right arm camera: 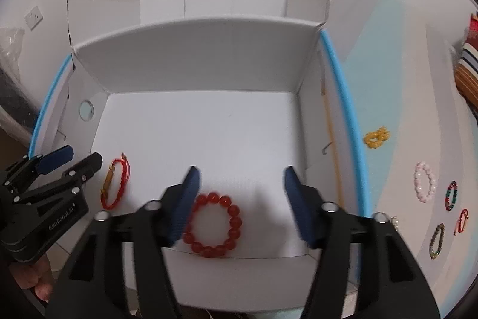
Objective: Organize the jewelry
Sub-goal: 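Open both tools to drop the bracelets into the box, then move both tools back over the remaining bracelets on the bed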
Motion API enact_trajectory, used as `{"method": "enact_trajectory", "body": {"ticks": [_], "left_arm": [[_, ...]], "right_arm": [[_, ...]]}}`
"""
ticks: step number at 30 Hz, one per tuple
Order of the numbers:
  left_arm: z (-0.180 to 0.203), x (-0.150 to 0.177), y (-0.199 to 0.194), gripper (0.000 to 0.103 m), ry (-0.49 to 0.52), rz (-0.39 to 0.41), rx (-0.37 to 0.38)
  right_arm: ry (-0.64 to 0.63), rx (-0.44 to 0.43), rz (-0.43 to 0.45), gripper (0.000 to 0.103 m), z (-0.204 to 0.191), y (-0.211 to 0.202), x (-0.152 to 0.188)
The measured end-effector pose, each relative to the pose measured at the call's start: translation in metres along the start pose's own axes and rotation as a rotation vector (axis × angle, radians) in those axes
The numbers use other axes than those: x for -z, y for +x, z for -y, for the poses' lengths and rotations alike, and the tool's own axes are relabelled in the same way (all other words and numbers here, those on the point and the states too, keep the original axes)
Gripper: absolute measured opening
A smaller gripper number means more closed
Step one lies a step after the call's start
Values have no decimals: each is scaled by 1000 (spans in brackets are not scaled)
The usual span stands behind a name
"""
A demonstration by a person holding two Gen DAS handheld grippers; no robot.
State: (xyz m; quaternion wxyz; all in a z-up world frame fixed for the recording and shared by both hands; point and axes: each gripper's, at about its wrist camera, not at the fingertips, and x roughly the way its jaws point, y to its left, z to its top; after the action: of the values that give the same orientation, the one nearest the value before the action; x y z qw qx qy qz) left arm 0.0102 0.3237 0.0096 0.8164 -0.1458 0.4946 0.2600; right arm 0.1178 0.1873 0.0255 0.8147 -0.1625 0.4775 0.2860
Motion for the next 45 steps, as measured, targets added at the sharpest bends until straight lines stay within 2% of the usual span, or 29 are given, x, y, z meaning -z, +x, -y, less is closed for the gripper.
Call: {"method": "enact_trajectory", "body": {"ticks": [2, 8, 16, 20, 31, 45], "left_arm": [[2, 0, -7, 69, 1, 25, 4], [15, 0, -31, 85, 26, 95, -2], [38, -3, -62, 97, 62, 177, 12], [60, -2, -74, 97, 102, 202, 24], [131, 3, -98, 97, 184, 243, 122], [235, 10, -98, 97, 319, 241, 205]], "right_arm": [[11, 5, 22, 78, 4, -8, -1], [45, 34, 81, 93, 19, -31, -1], [78, 72, 122, 95, 49, -57, 6], [94, 98, 139, 95, 69, -69, 11], [175, 175, 174, 95, 142, -107, 36], [319, 259, 169, 95, 250, -129, 81]]}}
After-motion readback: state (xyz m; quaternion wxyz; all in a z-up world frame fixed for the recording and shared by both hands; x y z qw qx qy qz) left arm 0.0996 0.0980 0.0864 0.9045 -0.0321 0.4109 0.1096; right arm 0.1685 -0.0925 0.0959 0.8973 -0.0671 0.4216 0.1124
